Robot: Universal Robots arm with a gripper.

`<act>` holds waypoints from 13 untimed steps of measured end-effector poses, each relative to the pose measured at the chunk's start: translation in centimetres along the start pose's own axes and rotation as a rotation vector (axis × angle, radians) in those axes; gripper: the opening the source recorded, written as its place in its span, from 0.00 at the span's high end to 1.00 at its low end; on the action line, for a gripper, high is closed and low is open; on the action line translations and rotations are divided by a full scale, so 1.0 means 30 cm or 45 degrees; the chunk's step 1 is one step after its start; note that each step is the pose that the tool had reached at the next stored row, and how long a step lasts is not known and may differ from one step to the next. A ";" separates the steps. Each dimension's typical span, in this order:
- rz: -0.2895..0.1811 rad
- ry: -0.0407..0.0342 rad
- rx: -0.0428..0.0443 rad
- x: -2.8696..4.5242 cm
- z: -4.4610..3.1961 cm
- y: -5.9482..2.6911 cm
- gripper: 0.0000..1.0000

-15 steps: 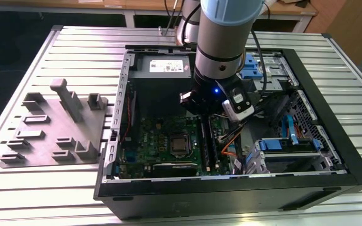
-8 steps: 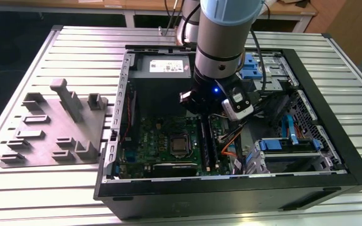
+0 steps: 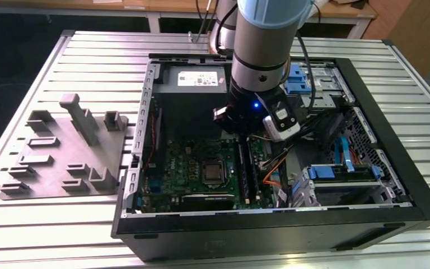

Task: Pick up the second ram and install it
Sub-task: 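Press down the second ram until it locks into place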

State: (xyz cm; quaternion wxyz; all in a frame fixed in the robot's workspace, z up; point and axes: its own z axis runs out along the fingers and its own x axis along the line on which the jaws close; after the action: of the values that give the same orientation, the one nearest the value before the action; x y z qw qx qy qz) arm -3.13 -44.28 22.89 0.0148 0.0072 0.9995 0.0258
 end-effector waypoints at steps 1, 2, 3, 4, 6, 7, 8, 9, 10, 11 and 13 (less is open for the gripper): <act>0.000 0.0001 0.000 0.000 0.002 0.000 0.90; 0.000 0.0002 0.000 0.000 0.003 0.000 0.90; 0.000 0.0002 0.001 0.000 0.003 0.000 0.90; 0.000 0.0003 0.001 0.000 0.003 0.000 0.90; 0.000 0.0002 0.000 0.000 0.003 0.000 0.90; 0.000 0.0001 0.000 0.000 0.004 0.000 0.90; 0.000 0.0000 0.000 0.000 0.008 0.000 0.90; 0.000 0.0001 0.000 0.001 0.011 0.000 0.90; 0.000 0.0002 0.000 0.001 0.011 0.000 0.90; 0.000 0.0002 0.001 0.001 0.011 0.000 0.90; 0.000 0.0000 -0.002 0.001 0.014 0.000 0.90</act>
State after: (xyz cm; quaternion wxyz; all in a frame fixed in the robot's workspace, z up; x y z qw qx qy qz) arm -3.14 -44.26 22.48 0.0148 0.0073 0.9995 0.0266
